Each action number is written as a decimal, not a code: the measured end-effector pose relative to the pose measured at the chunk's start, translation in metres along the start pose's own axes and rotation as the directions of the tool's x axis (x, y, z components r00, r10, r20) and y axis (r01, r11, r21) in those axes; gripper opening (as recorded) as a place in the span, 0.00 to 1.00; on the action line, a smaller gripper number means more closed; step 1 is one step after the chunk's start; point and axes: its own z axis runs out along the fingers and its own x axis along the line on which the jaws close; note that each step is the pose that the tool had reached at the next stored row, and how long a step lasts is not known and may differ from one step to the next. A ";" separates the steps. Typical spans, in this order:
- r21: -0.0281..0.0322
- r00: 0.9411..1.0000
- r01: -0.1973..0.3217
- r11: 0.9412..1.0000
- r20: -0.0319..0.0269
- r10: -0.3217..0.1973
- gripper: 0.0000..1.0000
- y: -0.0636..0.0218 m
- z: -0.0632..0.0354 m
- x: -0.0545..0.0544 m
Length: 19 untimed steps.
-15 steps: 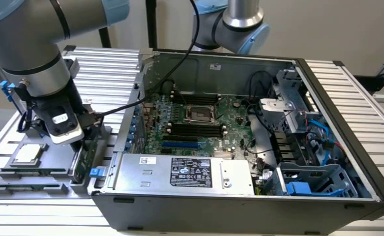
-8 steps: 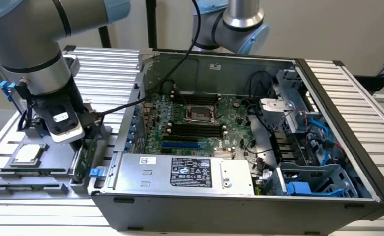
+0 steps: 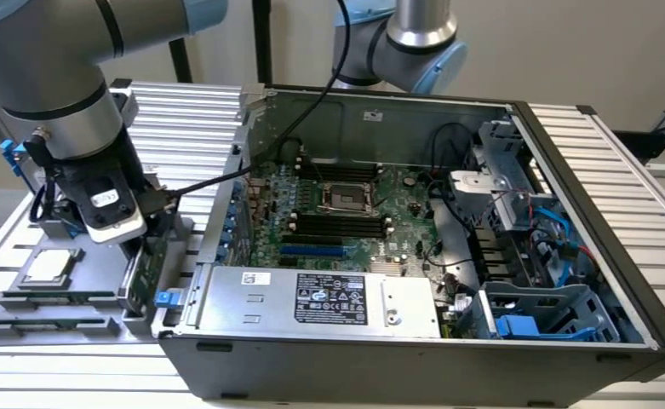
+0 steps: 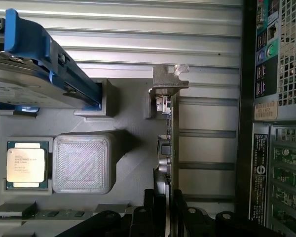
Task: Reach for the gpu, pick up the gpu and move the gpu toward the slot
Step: 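Pick up the gpu and move the gpu toward the slot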
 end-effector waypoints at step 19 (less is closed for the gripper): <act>-0.020 1.000 -0.001 1.000 -0.016 0.001 0.26 0.0018 -0.0643 -0.007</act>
